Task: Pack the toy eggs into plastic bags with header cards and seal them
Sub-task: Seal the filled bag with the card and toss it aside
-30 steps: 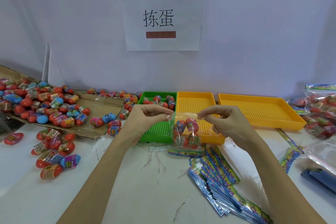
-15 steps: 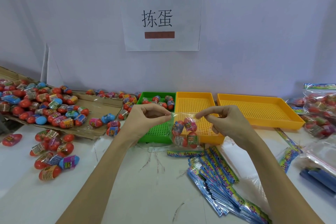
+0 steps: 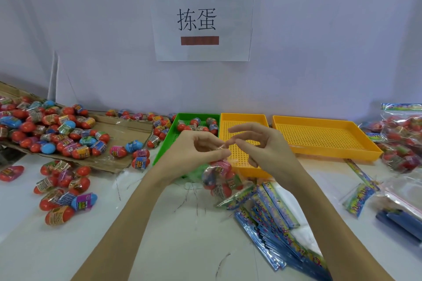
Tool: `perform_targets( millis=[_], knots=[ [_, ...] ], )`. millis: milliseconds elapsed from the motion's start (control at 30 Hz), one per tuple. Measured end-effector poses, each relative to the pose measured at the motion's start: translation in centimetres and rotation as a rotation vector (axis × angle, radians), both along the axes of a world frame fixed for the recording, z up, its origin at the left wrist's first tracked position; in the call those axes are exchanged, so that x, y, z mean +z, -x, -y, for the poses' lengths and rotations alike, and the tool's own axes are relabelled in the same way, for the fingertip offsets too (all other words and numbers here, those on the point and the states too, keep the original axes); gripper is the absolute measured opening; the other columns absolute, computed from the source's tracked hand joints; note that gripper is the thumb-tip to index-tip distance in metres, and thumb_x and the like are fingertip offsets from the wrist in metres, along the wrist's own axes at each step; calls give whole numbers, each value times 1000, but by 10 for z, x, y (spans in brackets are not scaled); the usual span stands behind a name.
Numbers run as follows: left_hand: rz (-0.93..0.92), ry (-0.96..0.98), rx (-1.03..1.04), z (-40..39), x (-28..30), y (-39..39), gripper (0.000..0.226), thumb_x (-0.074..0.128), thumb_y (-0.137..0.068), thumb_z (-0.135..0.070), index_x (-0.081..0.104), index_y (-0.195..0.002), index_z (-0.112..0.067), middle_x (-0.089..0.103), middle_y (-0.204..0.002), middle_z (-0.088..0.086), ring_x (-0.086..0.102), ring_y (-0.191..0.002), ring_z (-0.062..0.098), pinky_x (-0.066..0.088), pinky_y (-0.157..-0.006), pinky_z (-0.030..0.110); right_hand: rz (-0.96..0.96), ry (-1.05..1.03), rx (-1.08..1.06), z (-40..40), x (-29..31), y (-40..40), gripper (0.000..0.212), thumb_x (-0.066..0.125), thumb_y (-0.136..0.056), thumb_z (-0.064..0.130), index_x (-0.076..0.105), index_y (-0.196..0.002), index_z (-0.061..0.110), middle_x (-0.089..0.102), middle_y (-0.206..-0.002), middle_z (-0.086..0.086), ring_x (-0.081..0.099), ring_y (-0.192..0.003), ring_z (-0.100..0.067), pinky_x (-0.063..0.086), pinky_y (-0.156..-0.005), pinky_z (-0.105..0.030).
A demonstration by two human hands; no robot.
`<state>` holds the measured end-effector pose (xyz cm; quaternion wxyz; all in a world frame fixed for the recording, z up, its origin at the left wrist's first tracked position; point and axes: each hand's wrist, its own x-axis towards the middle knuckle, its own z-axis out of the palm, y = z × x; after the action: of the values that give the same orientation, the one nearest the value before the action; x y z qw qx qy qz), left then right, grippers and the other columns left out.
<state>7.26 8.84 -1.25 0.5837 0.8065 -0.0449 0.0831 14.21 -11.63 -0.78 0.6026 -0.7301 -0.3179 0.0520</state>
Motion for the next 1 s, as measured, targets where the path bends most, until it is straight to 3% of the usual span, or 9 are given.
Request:
perform_targets(
  millis=[100,233,333,467,600,733,867,1000],
  knots=[
    [31,61,88,-5,-1,0,26,83,-78,-39,82,-94,-19,80,-90,3,76,-83,13,56,-71,17,-43,95,-27,10,2,-6,17,71,-94,40,77,-107,31,78,-103,11,57,-53,7,42,-46,-16],
    [74,286,231,-10,-1,-4,22,83,-81,-32,81,-93,-13,80,-93,7,73,-77,10,57,-69,19,-106,211,-20,17,4,-7,38,70,-80,58,82,-92,24,76,-85,11,53,-50,6,38,-45,-15],
    [84,383,300,-10,1,-3,25,84,-79,-32,81,-94,-11,79,-91,7,69,-73,6,55,-65,18,-88,171,-71,15,3,-7,35,76,-85,48,77,-84,14,70,-73,7,47,-48,-2,36,-44,-17],
    [27,544,336,-10,1,-5,14,84,-78,-28,81,-86,-17,78,-89,0,71,-78,6,60,-71,26,-108,80,-80,15,4,-7,32,77,-89,40,68,-81,10,70,-77,4,42,-49,-21,36,-42,-21],
    [-13,682,358,-4,-6,-10,11,78,-89,-23,78,-94,-13,77,-89,-2,69,-78,4,57,-69,22,-142,20,-64,15,3,-7,32,76,-91,36,63,-83,8,65,-67,13,42,-45,-20,37,-42,-20],
    [-17,632,261,0,-12,-12,23,74,-90,-31,77,-99,-9,73,-84,-4,67,-76,3,55,-71,19,-186,-25,-87,13,-1,-9,38,71,-96,33,58,-93,-3,47,-55,11,40,-42,-13,33,-50,-34],
    [-32,577,180,2,-10,-9,58,82,-76,-44,74,-105,6,66,-98,11,61,-90,17,55,-93,29,-220,-72,-94,13,0,-10,27,70,-97,30,58,-88,7,43,-52,10,38,-39,-11,32,-54,-37],
    [-28,455,177,4,-8,-6,24,84,-73,-40,76,-68,-18,68,-87,10,66,-91,18,57,-89,32,-224,-49,-108,13,0,-9,31,71,-95,33,60,-89,4,47,-54,7,39,-41,-10,33,-53,-36]
  ],
)
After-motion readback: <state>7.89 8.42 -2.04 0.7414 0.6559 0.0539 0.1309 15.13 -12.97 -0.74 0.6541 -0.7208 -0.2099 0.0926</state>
